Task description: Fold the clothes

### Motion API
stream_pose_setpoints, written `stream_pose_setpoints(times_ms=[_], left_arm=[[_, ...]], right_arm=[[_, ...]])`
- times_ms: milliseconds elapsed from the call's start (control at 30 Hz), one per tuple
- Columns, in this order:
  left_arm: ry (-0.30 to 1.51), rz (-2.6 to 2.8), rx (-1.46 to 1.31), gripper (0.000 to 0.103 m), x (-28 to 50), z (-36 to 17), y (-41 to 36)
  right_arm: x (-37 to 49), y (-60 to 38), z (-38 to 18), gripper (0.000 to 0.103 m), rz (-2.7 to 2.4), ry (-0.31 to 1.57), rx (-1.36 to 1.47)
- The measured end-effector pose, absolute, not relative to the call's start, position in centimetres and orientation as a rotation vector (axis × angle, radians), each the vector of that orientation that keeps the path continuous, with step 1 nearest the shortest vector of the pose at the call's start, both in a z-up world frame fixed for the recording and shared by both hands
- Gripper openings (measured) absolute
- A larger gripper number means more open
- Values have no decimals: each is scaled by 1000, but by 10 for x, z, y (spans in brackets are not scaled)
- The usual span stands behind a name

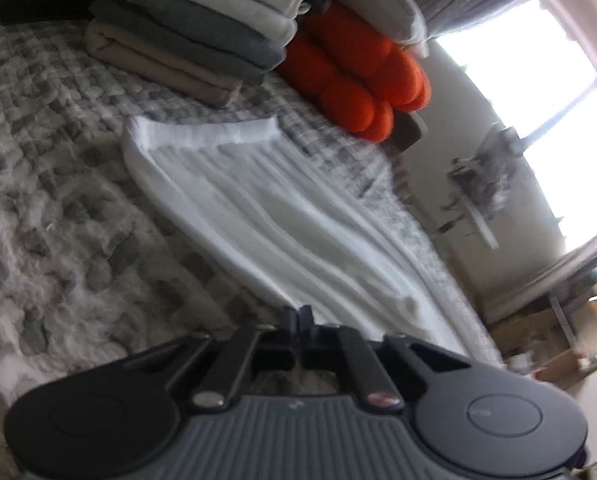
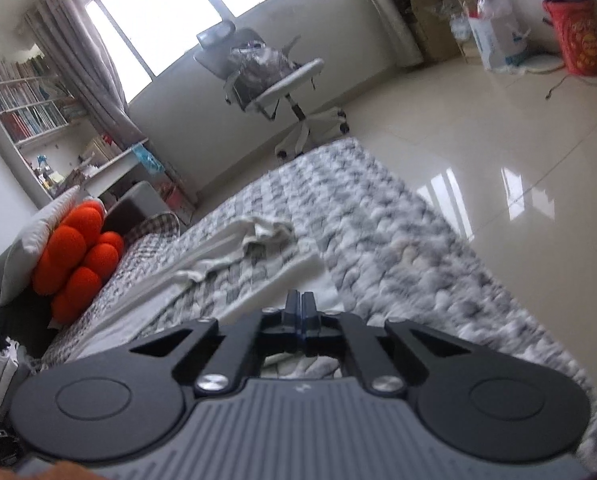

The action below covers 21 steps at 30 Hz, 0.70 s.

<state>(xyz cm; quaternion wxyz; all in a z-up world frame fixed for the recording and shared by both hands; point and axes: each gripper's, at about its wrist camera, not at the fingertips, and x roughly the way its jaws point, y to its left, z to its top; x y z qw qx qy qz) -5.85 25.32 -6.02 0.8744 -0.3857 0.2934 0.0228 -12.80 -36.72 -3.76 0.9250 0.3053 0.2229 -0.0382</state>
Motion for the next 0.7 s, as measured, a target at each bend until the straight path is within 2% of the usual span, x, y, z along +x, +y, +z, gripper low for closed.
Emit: stream_pose_setpoints(times_ms=[167,233,300,367,433,500,600,667,700], left_arm=[[632,34,-790,3,-59,-53,254],[656,39,-792,7,-57,-55,253],[678,46,-784,29,-57,-58,251],[687,48,-766,40,-57,-59,246],[690,50,-736,42,-57,-58,240],[684,53,-686,44,-57,-54,232],[672,63,-621,45,-59,-49,222],[667,79,-603,45,-58,-49,219],[665,88,-599,45,-58,-50,217]], right_arm=[[-132,-372,-33,2,-50,494,636],[-131,-372,-38,13,-45,534,653],[-130,-369,-42,13,-51,554,637],[-130,-366,-47,16,-61,568,621],[-128,-364,-50,36,-57,567,617],[-125,-360,-51,44,-50,557,616],[-117,-354,-50,44,-61,547,607],[-110,-352,-51,36,-84,539,597],[-106,-351,-52,21,-98,541,595]])
